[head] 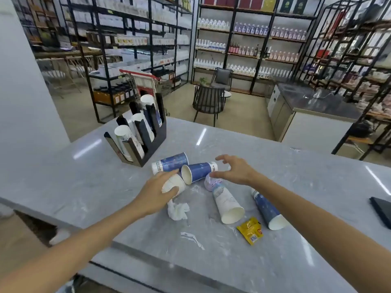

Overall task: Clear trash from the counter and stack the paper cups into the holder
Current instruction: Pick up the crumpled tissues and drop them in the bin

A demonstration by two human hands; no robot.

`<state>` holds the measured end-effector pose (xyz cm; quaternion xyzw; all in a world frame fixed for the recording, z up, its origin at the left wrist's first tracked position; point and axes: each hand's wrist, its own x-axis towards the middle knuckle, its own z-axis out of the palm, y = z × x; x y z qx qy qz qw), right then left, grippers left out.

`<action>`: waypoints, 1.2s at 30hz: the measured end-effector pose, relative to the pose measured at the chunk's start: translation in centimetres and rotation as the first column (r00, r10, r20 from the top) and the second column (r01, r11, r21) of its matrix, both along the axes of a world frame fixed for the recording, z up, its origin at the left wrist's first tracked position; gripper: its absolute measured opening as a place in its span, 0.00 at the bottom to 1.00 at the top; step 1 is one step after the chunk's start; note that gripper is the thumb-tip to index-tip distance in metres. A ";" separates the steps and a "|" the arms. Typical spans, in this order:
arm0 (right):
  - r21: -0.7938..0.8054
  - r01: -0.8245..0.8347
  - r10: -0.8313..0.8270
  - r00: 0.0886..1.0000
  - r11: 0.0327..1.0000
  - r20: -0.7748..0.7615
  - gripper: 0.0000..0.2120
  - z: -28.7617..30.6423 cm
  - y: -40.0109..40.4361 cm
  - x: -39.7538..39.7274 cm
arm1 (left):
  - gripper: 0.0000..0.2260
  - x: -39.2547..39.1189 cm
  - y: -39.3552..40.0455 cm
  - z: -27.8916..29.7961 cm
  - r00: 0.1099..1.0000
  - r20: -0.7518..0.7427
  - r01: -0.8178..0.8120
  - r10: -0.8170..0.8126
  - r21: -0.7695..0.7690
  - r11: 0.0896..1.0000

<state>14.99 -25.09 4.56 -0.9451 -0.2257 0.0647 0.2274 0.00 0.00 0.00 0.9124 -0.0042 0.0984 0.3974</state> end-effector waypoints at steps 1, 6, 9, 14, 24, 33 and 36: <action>-0.007 0.006 -0.006 0.998 1.000 -0.056 0.32 -0.5 0.0 0.7 | 0.23 0.3 -0.3 -0.8 0.998 -0.056 -0.043 0.039 -0.070 0.997; -0.066 0.042 -0.062 0.944 0.997 -0.324 0.30 -3.6 0.1 4.7 | 0.19 0.8 -1.7 -4.3 0.923 -0.332 -0.275 0.197 -0.209 0.938; -0.122 0.006 -0.052 0.923 0.993 -0.381 0.29 -5.7 0.1 7.3 | 0.12 1.0 -2.1 -6.5 0.885 -0.375 -0.366 0.277 -0.189 0.911; -0.129 -0.062 -0.006 0.882 0.990 -0.471 0.29 -8.9 0.6 10.1 | 0.16 1.4 -3.0 -9.9 0.853 -0.433 -0.431 0.292 -0.267 0.862; -0.036 -0.077 0.049 0.868 0.996 -0.494 0.14 -12.5 3.1 12.7 | 0.22 3.0 -5.7 -12.5 0.827 -0.297 -0.535 0.478 -0.152 0.831; -0.006 -0.020 0.016 0.936 1.000 -0.352 0.21 -13.8 4.7 12.8 | 0.20 3.2 -5.1 -13.9 0.829 -0.283 -0.532 0.483 -0.129 0.837; 0.015 0.035 -0.028 0.945 0.999 -0.325 0.25 -14.5 5.2 13.1 | 0.18 3.1 -5.1 -14.2 0.848 -0.251 -0.502 0.467 -0.097 0.859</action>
